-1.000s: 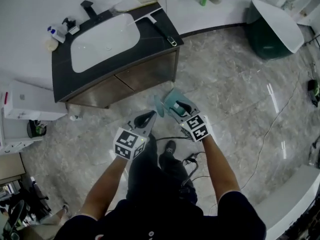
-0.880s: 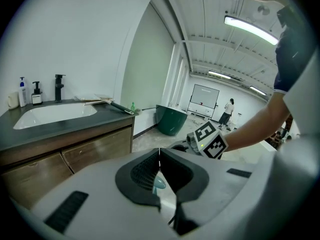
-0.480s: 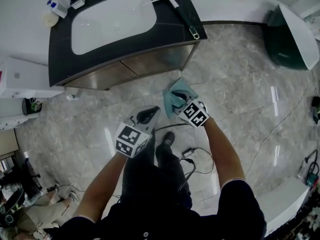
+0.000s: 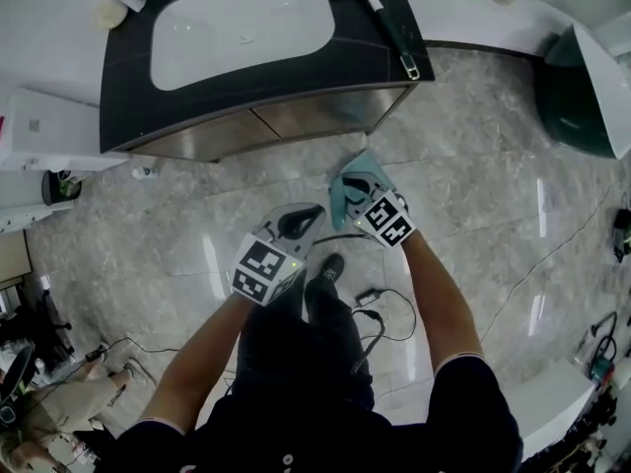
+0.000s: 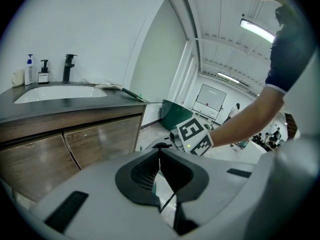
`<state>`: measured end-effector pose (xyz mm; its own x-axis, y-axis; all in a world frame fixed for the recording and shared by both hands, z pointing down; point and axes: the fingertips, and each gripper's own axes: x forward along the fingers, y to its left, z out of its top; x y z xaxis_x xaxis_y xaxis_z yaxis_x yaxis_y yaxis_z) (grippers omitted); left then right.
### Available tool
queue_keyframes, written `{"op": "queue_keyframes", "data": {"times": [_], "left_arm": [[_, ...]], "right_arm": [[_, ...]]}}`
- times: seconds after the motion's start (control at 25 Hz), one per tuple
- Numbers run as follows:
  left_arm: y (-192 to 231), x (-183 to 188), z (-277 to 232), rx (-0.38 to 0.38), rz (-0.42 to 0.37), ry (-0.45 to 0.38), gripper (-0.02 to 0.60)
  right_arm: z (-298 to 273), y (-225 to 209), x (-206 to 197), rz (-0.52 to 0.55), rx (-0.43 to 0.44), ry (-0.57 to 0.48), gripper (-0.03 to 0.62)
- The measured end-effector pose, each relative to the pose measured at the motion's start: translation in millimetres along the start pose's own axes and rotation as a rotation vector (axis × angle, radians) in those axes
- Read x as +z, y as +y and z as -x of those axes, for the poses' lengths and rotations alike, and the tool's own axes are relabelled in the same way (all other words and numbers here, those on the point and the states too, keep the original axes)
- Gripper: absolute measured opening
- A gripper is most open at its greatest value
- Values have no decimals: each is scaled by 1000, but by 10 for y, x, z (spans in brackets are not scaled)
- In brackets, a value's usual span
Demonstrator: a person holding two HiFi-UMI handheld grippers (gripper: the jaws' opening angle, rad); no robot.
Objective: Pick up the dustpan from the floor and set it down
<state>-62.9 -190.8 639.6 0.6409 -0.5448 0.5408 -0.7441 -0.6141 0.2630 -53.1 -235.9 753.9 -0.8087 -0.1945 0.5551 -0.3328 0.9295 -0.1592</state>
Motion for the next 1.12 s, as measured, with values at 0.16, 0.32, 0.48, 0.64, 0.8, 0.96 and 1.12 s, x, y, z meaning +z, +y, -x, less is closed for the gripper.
{"op": "queue_keyframes", "data": {"times": [0.16, 0.32, 0.48, 0.64, 0.8, 0.96, 1.12], "left_arm": [[-21, -12, 62, -8, 5, -2, 15], [-132, 10, 123, -26, -4, -11, 14], [-283, 55, 209, -37, -15, -30, 14], [-450, 193, 371, -40, -27, -71, 15], [-643, 394, 608, -40, -49, -122, 15], [-898, 588, 817, -52, -78, -170, 14], [-1115, 788, 961, -65, -116, -222, 14]], "right_arm": [[122, -17, 30, -25, -47, -18, 107], [384, -7, 80, -50, -103, -60, 106], [726, 38, 212, -98, -174, -125, 106], [1109, 199, 498, -104, -233, -217, 106], [1444, 454, 844, -74, -273, -294, 106], [1730, 704, 1131, -65, -315, -349, 106], [2045, 878, 1390, -74, -379, -411, 106]]}}
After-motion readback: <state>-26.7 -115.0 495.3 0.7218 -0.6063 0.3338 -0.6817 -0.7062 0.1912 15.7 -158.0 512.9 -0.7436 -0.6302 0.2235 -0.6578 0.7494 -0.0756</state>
